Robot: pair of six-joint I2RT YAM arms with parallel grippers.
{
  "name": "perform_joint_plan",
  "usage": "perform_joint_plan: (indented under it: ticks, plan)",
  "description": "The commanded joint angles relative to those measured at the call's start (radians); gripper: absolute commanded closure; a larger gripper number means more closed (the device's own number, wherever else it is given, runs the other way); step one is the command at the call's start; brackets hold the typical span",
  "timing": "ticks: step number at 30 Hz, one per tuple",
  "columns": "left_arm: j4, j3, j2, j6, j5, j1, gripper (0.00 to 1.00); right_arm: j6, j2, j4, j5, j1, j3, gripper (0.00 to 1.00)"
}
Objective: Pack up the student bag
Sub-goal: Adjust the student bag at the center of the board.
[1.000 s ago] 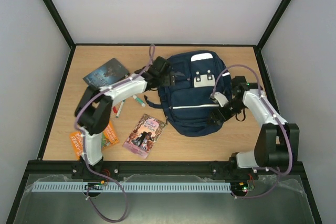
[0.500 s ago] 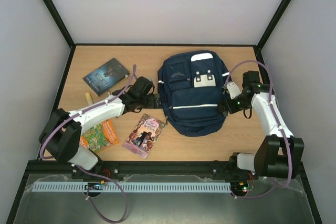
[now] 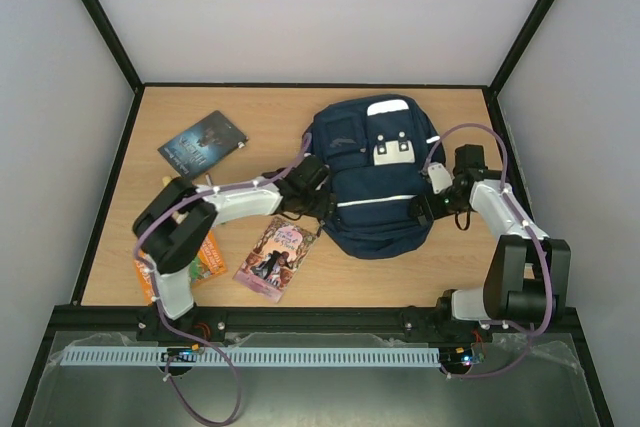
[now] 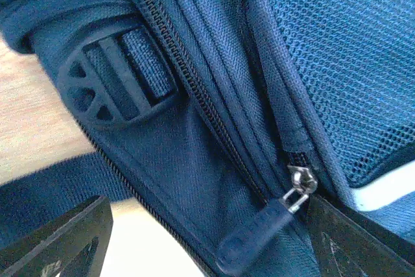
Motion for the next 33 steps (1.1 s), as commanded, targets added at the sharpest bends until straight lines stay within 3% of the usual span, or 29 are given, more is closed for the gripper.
perform_joint_plan:
  ticks: [1,8,14,16,18,26,30,33]
  plan:
    - [0.014,0.145,0.124,0.028,0.0,-0.043,0.14,-0.109,0.006,-0.07,-0.127,0.0,-0.035,0.02]
    - [-0.013,0.354,0.306,0.041,-0.004,-0.078,0.12,-0.278,-0.1,-0.176,-0.175,0.106,-0.177,0.07]
    - [-0.053,0.345,0.273,0.053,-0.067,-0.083,0.11,-0.325,-0.145,-0.254,-0.192,0.115,-0.185,0.11]
    - [-0.086,0.318,0.226,0.062,-0.103,-0.083,0.1,-0.331,-0.181,-0.27,-0.197,0.131,-0.175,0.11]
    - [-0.122,0.276,0.163,0.052,-0.149,-0.082,0.01,-0.337,-0.211,-0.294,-0.203,0.147,-0.155,0.11]
    - [-0.257,0.064,-0.191,-0.043,-0.243,-0.081,0.01,-0.389,-0.335,-0.405,-0.11,0.149,-0.004,0.03]
    - [-0.319,-0.044,-0.343,-0.086,-0.249,-0.078,0.0,-0.37,-0.327,-0.46,-0.193,0.15,0.077,0.03]
    - [-0.329,-0.136,-0.434,-0.093,-0.198,-0.07,0.01,-0.292,-0.308,-0.407,-0.261,0.168,0.118,0.07]
